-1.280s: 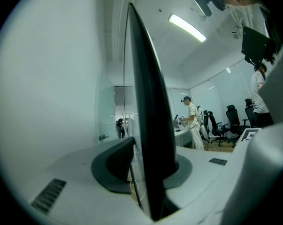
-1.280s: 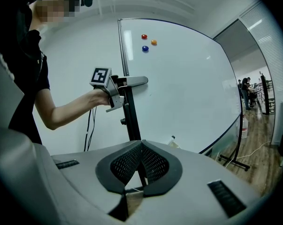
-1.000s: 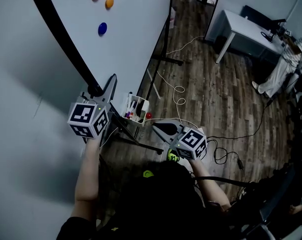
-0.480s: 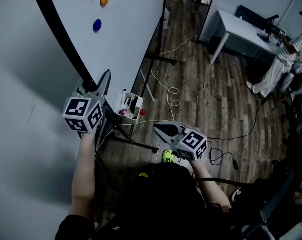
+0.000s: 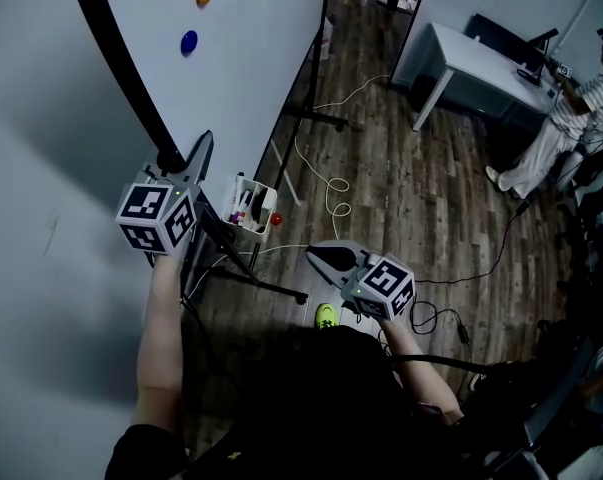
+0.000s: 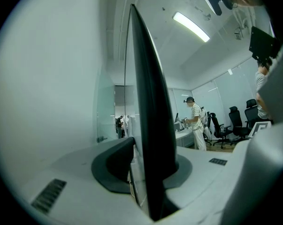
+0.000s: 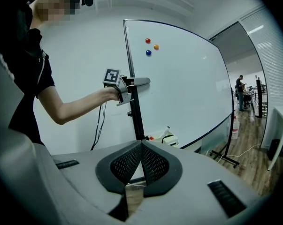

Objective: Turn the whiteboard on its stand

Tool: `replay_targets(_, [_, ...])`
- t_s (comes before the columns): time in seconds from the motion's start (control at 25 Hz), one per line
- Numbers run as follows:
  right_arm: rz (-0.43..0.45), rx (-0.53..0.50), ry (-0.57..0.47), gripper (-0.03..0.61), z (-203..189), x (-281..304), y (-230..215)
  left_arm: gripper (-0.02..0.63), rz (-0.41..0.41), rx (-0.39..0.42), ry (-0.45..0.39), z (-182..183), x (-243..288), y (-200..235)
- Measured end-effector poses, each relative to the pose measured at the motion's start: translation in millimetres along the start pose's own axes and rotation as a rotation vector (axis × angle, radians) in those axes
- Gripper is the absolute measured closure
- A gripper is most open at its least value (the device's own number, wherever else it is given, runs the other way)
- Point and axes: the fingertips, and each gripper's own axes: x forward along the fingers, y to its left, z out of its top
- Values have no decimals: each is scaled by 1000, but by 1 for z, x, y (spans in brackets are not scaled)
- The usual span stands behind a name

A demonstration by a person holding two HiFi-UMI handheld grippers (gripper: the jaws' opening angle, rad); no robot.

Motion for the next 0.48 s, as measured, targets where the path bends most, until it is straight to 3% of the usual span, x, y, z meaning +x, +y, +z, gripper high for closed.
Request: replay_targets(0.48, [-16,-9,3,557,-24,-10,7,506,12,-11,-36,-14,1,4])
